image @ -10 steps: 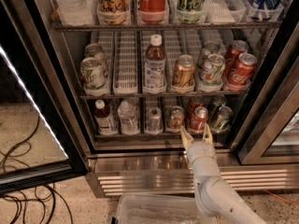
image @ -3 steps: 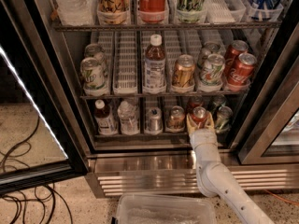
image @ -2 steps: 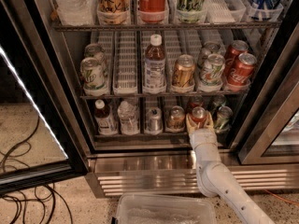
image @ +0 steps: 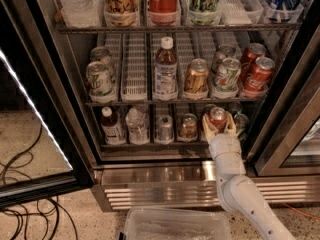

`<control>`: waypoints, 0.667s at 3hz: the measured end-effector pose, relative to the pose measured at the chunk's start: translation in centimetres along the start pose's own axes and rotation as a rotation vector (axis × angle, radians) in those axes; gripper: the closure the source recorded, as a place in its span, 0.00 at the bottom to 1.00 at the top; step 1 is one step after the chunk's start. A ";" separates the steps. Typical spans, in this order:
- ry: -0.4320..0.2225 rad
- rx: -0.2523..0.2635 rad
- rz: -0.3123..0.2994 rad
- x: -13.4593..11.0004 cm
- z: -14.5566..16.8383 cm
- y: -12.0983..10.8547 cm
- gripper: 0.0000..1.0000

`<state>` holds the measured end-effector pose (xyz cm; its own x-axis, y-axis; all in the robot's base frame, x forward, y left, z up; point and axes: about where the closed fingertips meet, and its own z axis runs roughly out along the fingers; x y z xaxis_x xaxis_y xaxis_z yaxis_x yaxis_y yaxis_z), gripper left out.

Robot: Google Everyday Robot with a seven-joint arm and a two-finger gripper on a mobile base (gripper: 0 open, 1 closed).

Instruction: Pick coke can from bottom shelf of fridge

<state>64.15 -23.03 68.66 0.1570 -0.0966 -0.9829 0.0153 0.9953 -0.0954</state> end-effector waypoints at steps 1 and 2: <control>-0.028 -0.062 0.046 -2.8 -1.6 0.9 1.00; 0.020 -0.196 0.113 -3.9 -4.3 3.0 1.00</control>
Offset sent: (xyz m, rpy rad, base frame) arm -0.0900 0.0679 0.0329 0.1733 0.1592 0.4254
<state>59.38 -19.69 71.52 0.1276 0.0136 -0.9917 -0.1937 0.9810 -0.0115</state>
